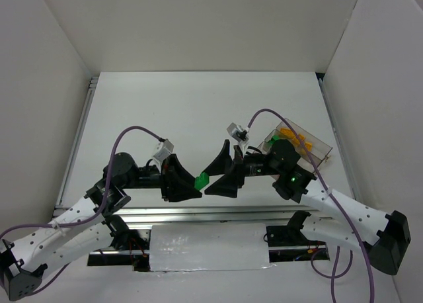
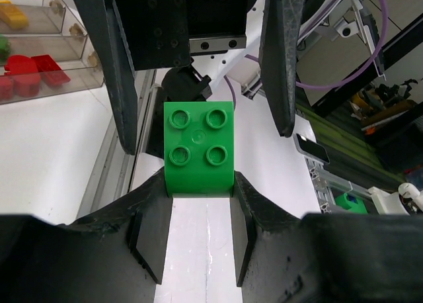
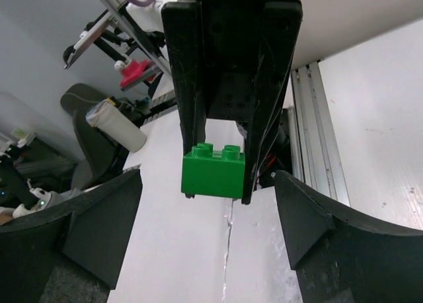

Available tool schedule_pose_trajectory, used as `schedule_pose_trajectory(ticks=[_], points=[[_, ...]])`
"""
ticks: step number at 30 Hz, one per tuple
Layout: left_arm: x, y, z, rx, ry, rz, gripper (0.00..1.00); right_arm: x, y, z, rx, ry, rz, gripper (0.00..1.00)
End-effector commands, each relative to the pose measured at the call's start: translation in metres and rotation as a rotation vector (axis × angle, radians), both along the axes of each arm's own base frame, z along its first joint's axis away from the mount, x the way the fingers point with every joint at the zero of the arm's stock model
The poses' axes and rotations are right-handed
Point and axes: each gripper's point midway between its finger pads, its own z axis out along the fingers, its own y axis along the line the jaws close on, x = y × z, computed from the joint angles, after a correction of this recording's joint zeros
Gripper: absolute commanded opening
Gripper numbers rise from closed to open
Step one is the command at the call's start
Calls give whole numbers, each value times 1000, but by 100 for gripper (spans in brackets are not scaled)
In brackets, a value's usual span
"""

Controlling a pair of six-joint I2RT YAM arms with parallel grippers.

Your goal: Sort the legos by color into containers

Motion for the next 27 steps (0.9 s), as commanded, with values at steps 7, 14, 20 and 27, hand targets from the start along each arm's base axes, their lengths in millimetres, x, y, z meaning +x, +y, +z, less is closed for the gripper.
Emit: schedule_pose_trajectory(ticks=[7, 14, 20, 27], points=[[-5, 0, 13, -46, -51, -34, 0, 7, 10, 32, 90, -57, -15, 68], [22, 1, 10, -12, -13, 128, 99, 22, 10, 9, 20, -67, -108, 0], [98, 50, -40, 317, 261, 716, 100, 153, -68, -86, -326, 190, -779, 0], [124, 144, -72, 546, 371, 1256, 100, 214, -231, -165, -589, 538, -1544, 0]])
